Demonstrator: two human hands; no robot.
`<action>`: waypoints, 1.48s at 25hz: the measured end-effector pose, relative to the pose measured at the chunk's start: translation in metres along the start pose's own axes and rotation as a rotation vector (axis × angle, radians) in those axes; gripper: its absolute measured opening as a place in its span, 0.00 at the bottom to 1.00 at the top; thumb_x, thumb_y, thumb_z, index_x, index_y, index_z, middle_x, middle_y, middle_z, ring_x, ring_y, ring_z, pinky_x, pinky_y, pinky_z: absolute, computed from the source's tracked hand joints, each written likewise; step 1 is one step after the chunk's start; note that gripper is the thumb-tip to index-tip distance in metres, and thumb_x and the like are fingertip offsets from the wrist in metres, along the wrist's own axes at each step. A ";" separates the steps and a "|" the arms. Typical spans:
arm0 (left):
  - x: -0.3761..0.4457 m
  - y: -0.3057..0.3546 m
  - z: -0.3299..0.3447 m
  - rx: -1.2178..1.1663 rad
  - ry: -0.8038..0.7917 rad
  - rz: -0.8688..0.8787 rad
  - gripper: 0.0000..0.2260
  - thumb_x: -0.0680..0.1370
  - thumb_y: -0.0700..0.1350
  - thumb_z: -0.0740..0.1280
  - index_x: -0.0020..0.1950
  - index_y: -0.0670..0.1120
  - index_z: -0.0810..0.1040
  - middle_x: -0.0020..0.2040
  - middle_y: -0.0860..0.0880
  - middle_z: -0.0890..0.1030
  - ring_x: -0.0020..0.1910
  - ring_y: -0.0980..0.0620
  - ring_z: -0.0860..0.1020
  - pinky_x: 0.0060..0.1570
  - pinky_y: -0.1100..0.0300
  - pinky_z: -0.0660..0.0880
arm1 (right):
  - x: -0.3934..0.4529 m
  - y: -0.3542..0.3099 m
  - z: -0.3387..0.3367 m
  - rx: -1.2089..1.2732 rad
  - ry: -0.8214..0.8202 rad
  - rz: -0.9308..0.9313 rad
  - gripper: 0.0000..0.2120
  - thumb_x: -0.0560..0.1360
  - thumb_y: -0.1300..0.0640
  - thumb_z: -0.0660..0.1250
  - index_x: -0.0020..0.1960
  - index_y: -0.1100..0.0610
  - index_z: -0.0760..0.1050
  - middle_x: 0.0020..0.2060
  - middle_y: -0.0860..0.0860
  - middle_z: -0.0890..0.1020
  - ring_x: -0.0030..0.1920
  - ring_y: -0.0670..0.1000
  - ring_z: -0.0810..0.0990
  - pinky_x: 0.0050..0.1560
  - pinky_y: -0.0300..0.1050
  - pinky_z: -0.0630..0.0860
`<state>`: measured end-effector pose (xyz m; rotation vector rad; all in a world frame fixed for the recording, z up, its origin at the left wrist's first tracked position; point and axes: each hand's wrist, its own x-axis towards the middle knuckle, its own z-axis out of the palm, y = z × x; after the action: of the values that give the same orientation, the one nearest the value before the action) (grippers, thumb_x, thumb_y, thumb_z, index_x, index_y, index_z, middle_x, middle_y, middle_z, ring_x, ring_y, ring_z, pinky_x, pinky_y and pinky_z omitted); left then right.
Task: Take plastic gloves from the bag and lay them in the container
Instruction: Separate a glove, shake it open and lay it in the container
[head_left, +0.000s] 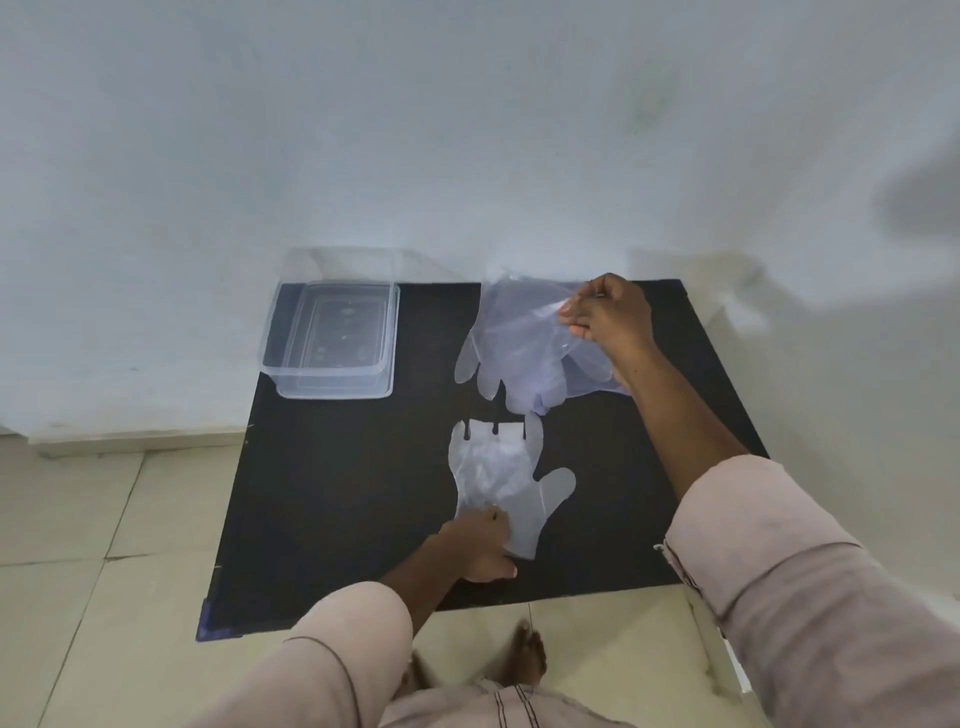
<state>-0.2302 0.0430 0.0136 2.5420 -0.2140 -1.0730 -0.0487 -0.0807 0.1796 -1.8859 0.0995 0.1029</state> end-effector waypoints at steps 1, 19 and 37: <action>-0.005 0.005 -0.012 -0.026 0.025 0.011 0.29 0.77 0.54 0.65 0.74 0.45 0.63 0.73 0.43 0.67 0.70 0.42 0.67 0.68 0.48 0.64 | -0.002 -0.002 -0.001 0.003 0.004 -0.008 0.06 0.72 0.67 0.66 0.40 0.57 0.74 0.43 0.59 0.85 0.47 0.57 0.86 0.51 0.51 0.83; -0.034 -0.040 -0.251 -1.104 0.463 0.359 0.34 0.69 0.35 0.76 0.73 0.49 0.68 0.72 0.47 0.68 0.60 0.48 0.79 0.43 0.53 0.82 | -0.018 -0.034 0.000 -0.076 -0.114 -0.178 0.06 0.73 0.59 0.72 0.46 0.61 0.76 0.45 0.59 0.84 0.48 0.56 0.84 0.49 0.51 0.83; 0.023 -0.007 -0.302 -1.176 0.496 0.318 0.08 0.76 0.40 0.70 0.53 0.39 0.82 0.49 0.47 0.86 0.50 0.48 0.84 0.45 0.55 0.81 | 0.074 -0.027 -0.042 0.003 -0.342 -0.097 0.02 0.74 0.64 0.66 0.45 0.61 0.77 0.42 0.58 0.85 0.44 0.53 0.85 0.41 0.45 0.81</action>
<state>0.0017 0.1266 0.1892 1.5268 0.1278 -0.2381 0.0294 -0.1133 0.2088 -1.8403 -0.2248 0.3553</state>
